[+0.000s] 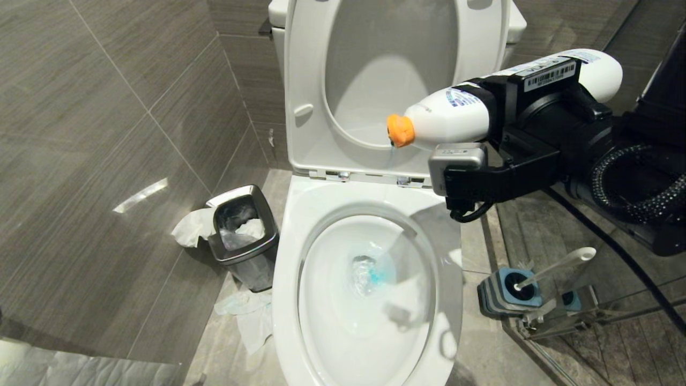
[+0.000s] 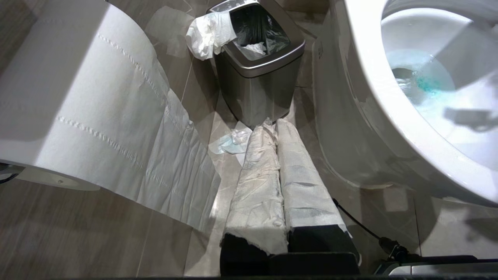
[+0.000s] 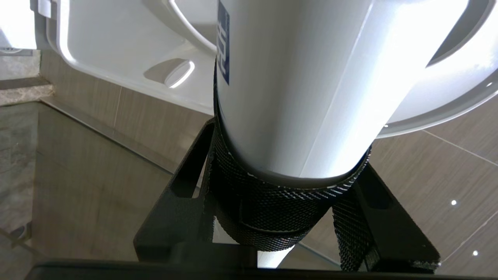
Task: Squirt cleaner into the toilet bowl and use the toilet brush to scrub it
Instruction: Pour in the cleaning agent
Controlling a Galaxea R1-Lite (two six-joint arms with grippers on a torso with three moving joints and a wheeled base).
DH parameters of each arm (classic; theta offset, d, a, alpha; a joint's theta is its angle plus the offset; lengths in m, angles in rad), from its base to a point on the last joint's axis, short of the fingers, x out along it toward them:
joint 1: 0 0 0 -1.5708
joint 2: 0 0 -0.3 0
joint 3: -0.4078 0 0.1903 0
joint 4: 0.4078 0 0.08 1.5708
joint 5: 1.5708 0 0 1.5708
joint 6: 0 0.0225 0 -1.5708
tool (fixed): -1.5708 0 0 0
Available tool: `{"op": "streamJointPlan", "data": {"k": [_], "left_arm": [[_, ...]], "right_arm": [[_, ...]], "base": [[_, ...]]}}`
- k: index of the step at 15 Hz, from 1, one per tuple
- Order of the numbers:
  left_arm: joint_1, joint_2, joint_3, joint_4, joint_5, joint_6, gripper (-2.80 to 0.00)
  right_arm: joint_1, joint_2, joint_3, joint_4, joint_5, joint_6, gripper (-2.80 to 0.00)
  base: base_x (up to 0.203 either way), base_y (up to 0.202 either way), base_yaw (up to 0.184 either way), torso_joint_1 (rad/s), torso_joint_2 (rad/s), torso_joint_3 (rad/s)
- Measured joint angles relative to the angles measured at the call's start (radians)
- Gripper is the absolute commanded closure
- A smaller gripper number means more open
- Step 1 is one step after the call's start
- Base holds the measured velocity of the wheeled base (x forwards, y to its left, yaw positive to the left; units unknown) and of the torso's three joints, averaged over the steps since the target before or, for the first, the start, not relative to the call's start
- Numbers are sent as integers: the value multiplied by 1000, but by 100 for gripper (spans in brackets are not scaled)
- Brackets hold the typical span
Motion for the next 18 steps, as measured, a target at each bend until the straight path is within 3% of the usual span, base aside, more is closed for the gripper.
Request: {"op": "streamJointPlan", "data": {"k": [10, 18], "left_arm": [[0, 0, 0, 0, 0, 1, 0], [0, 0, 0, 0, 0, 1, 0]], "right_arm": [[9, -4, -2, 3, 2, 120, 0], [18, -41, 62, 1, 2, 344, 0]], "base": [[0, 0, 0, 0, 0, 0], [0, 0, 0, 0, 0, 0]]}}
